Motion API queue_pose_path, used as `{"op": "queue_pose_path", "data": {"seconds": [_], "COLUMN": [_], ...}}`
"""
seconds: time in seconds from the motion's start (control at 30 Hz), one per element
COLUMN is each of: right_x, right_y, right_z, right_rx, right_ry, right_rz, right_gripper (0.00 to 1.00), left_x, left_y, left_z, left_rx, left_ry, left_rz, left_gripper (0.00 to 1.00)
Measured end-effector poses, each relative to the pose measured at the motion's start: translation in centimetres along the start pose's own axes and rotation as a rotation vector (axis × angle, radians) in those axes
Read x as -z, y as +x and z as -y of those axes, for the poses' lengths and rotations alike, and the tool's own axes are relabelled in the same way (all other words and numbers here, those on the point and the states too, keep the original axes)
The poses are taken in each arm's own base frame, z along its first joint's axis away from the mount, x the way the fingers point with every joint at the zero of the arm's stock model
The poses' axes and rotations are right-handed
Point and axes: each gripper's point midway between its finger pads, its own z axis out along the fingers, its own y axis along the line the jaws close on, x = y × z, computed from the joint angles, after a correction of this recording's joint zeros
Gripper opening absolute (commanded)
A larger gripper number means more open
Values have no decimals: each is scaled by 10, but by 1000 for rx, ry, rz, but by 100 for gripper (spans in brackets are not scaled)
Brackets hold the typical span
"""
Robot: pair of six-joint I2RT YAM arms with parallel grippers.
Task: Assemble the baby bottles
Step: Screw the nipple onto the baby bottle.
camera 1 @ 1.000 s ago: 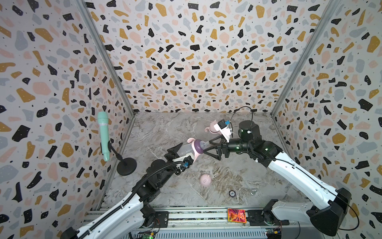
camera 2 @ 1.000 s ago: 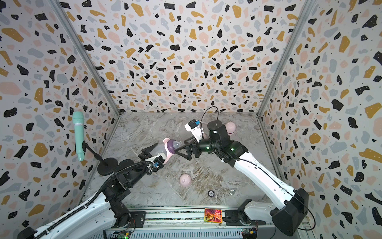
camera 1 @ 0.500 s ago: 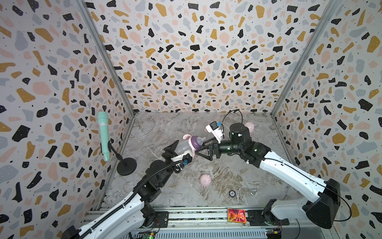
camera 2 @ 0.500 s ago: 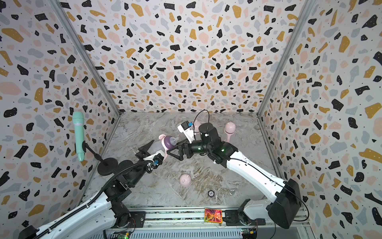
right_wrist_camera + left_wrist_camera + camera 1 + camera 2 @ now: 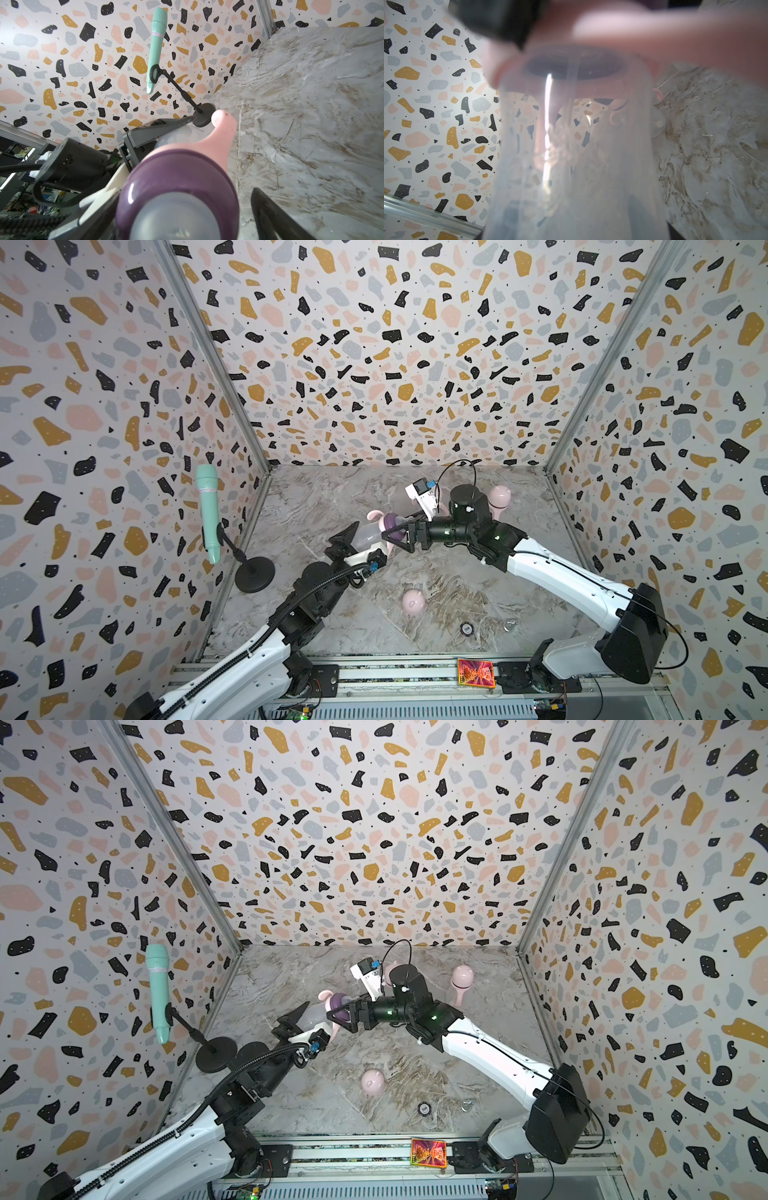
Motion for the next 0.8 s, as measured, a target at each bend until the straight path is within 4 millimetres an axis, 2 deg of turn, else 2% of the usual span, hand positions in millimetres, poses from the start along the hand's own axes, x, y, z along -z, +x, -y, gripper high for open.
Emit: {"op": "queue_pose_path", "data": {"seconds": [0.2, 0.33, 0.47, 0.57, 0.63, 0.73, 0.77, 0.8], "right_x": [-6, -11, -11, -11, -11, -10, -9, -8], "right_y": [-4, -2, -1, -1, -1, 0, 0, -1], "right_z": [-2, 2, 2, 2, 3, 7, 8, 8], "right_rx": [-14, -31, -33, -29, -18, -5, -1, 11], "right_ry": [-18, -17, -16, -16, -12, 7, 16, 25], "right_rz": [10, -1, -5, -4, -4, -11, -17, -24], "right_gripper": [77, 72, 57, 42, 33, 23, 20, 18], "left_x": [-2, -2, -2, -2, -2, -1, -1, -1], "left_y": [2, 4, 5, 4, 4, 6, 6, 5], "left_z": [1, 1, 2, 2, 3, 7, 8, 9], "left_rx": [-2, -4, -7, -8, -7, 0, 4, 11], "left_ry": [0, -4, -2, -1, -2, 4, 7, 10], "left_rz": [-12, -19, -20, -17, -11, -4, -2, 4], "left_gripper": [11, 14, 23, 44, 64, 77, 87, 93]}}
